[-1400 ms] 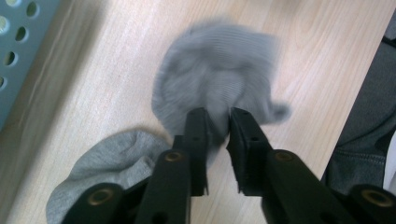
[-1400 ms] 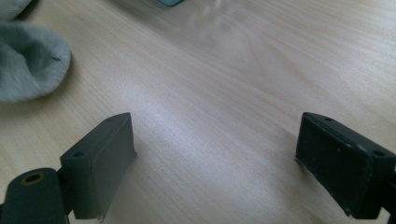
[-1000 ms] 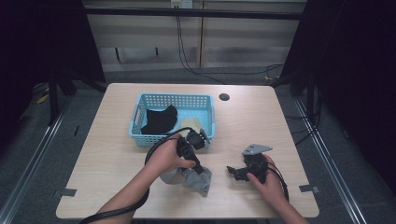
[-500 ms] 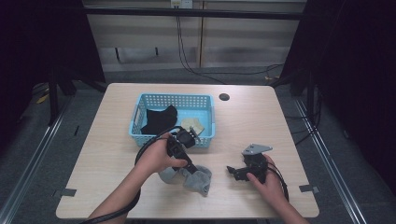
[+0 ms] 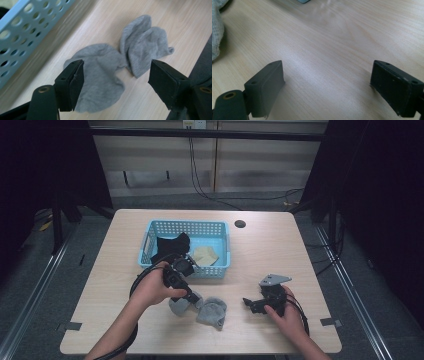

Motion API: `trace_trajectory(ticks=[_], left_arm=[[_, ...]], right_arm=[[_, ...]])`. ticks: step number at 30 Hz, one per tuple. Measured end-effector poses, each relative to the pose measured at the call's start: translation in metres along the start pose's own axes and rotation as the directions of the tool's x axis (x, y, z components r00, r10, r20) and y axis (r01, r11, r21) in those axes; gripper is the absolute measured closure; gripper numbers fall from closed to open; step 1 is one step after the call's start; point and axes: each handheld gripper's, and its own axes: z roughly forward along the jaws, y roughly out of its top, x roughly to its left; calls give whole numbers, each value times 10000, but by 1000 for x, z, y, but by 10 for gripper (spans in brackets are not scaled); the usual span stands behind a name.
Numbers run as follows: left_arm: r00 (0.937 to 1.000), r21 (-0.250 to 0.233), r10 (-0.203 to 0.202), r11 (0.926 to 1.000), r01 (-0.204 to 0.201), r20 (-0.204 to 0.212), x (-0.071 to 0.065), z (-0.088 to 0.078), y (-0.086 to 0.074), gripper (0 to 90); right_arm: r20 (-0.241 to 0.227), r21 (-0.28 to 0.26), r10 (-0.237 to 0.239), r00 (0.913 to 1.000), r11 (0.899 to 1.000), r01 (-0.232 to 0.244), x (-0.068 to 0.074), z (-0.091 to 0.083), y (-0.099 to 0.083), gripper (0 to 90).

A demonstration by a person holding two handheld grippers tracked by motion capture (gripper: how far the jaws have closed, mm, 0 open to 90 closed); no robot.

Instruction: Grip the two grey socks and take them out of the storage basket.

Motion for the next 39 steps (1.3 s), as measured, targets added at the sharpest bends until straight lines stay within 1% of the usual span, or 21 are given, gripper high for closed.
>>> trace_trajectory(ticks=[3, 6, 7, 9, 13, 14, 15, 19, 20, 21, 23, 26, 27, 28, 29, 33, 34, 36, 37, 38, 39], left_arm=[[9998, -175, -201, 9996, 201, -45, 4, -2, -7, 280], [9995, -234, -278, 9993, 275, -115, 7, -3, -12, 281], [9995, -339, -294, 9990, 290, -109, 9, -3, -15, 282], [9988, -481, -484, 9977, 481, -55, 12, -4, -23, 282], [9977, -602, -661, 9961, 649, -170, 18, -5, -33, 282], [9977, -602, -661, 9961, 649, -170, 18, -5, -33, 282], [9969, -712, -764, 9947, 748, -204, 22, -6, -39, 282], [9955, -795, -909, 9929, 886, -254, 28, -7, -50, 282], [9955, -795, -909, 9929, 886, -254, 28, -7, -50, 282], [9938, -860, -1073, 9908, 1045, -296, 31, -7, -55, 282], [9925, -916, -1183, 9891, 1150, -314, 34, -7, -61, 282], [9916, -987, -1252, 9877, 1216, -315, 38, -6, -67, 282], [9917, -1101, -1222, 9870, 1171, -410, 42, -4, -73, 281], [9917, -1101, -1222, 9870, 1171, -410, 42, -4, -73, 281], [9910, -1181, -1279, 9854, 1225, -393, 45, -1, -79, 282], [9879, -1364, -1492, 9804, 1422, -426, 54, 4, -91, 278], [9859, -1417, -1589, 9785, 1501, -525, 56, 5, -94, 277], [9845, -1485, -1628, 9772, 1517, -655, 60, 8, -99, 276], [9839, -1565, -1671, 9754, 1555, -637, 61, 10, -101, 274], [9839, -1565, -1671, 9754, 1555, -637, 61, 10, -101, 274], [9832, -1669, -1713, 9731, 1588, -636, 65, 15, -105, 274]], right_arm=[[1, -4, -1, 10000, 10000, 1, 0, 0, 0, 110], [-6, -19, 3, 10000, 10000, -3, 0, 0, 0, 110], [-6, -17, 4, 10000, 10000, -4, 0, 0, 0, 110], [-8, -15, 4, 10000, 10000, -4, 0, 0, 0, 110], [2, -2, -1, 10000, 10000, 1, 0, 0, 0, 110], [2, -2, -1, 10000, 10000, 1, 0, 0, 0, 110], [0, -1, 2, 10000, 10000, -2, 0, 0, 0, 110], [2, -7, 0, 10000, 10000, 0, 0, 0, 0, 110], [2, -7, 0, 10000, 10000, 0, 0, 0, 0, 110], [1, -1, 1, 10000, 10000, -1, 0, 0, 0, 110], [-1, -2, 3, 10000, 10000, -3, 0, 0, 0, 110], [0, -1, 1, 10000, 10000, -1, 0, 0, 0, 110], [0, -2, -2, 10000, 10000, 2, 0, 0, 0, 110], [0, -2, -2, 10000, 10000, 2, 0, 0, 0, 110], [0, 2, 1, 10000, 10000, -1, 0, 0, 0, 110], [0, -4, 2, 10000, 10000, -2, 0, 0, 0, 110], [2, 0, 0, 10000, 10000, 0, 0, 0, 0, 110], [2, -2, -3, 10000, 10000, 3, 0, 0, 0, 110], [3, -4, 1, 10000, 10000, -1, 0, 0, 0, 110], [1, -2, 0, 10000, 10000, 0, 0, 0, 0, 110], [5, -6, 1, 10000, 10000, -1, 0, 0, 0, 110]])
